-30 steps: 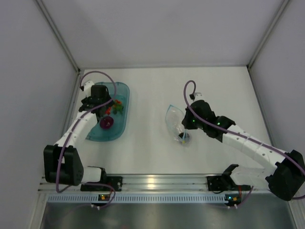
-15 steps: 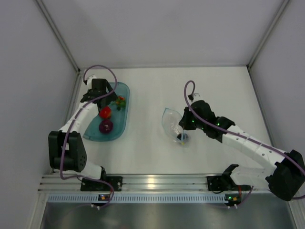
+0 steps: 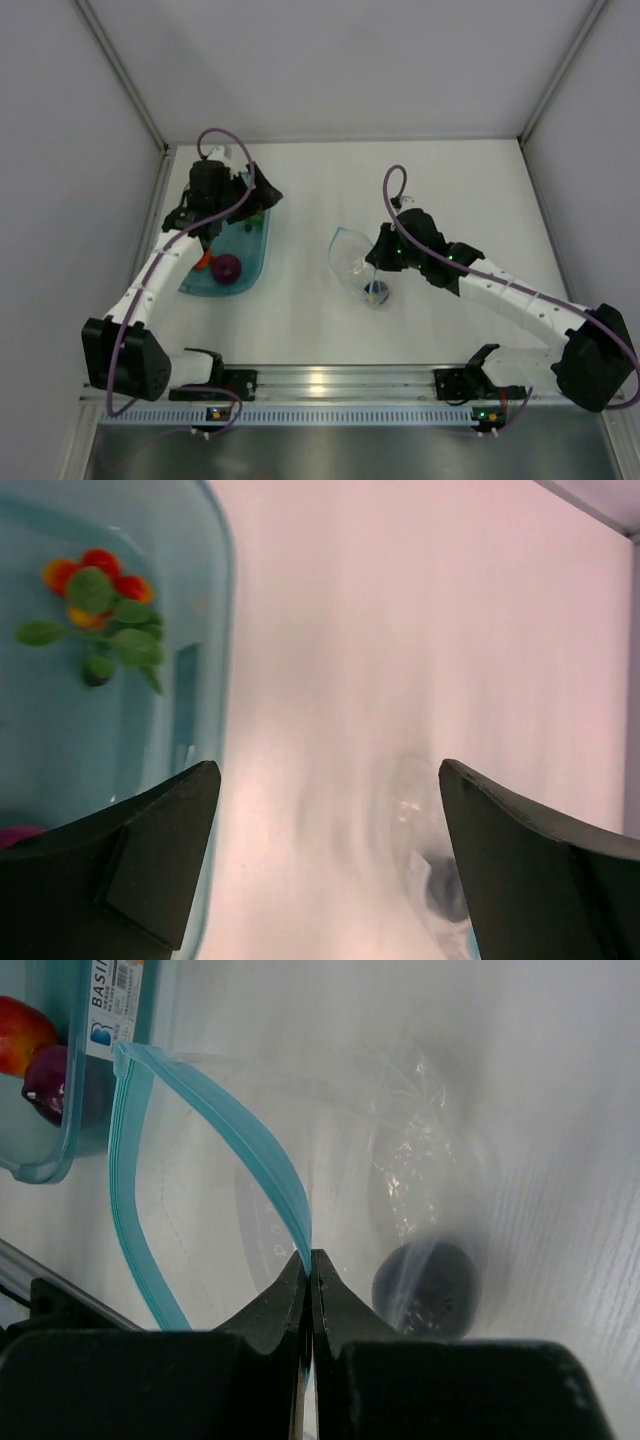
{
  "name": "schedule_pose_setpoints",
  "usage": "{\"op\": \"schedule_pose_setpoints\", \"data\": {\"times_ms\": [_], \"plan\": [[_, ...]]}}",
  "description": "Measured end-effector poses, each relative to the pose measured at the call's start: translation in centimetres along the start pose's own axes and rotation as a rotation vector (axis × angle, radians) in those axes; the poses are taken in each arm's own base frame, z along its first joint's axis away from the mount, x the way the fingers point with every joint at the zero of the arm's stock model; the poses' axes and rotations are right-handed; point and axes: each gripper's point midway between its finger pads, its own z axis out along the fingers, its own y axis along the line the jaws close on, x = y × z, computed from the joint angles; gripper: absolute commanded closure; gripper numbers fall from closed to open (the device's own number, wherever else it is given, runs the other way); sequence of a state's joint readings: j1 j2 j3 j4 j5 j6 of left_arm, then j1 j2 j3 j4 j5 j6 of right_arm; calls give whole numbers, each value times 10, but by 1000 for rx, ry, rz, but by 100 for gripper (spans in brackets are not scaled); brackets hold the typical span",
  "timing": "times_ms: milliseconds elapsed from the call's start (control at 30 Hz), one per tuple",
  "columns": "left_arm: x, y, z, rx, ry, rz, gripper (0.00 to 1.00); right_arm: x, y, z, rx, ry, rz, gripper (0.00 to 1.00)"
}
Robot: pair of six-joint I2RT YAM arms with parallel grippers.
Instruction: Open the zip-top bag and remove the fake food
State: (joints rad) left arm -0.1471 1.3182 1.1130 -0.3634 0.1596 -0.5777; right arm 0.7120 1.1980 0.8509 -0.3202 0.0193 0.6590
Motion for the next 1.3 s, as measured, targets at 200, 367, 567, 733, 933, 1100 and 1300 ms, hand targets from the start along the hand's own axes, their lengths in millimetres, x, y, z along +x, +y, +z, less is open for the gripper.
{"op": "schedule_pose_setpoints", "data": {"times_ms": [200,367,567,733,933,1100,1300], "plan": [[53,-117,-48,306,49,139,31,-6,19,6,-55,-28,77,100],[80,-178,-91,501,39,171,60,-11,40,9,-135,-72,173,100],[103,-186,-84,510,45,147,100,-15,57,11,-195,-107,275,100],[136,-181,-52,452,111,172,100,-11,68,17,-206,-116,305,100],[166,-169,-37,390,133,219,100,-16,64,20,-174,-160,340,100],[185,-148,-25,316,136,231,100,-13,50,24,-120,-182,340,100],[209,-126,-12,241,157,265,100,-12,37,26,-69,-196,313,100]]}}
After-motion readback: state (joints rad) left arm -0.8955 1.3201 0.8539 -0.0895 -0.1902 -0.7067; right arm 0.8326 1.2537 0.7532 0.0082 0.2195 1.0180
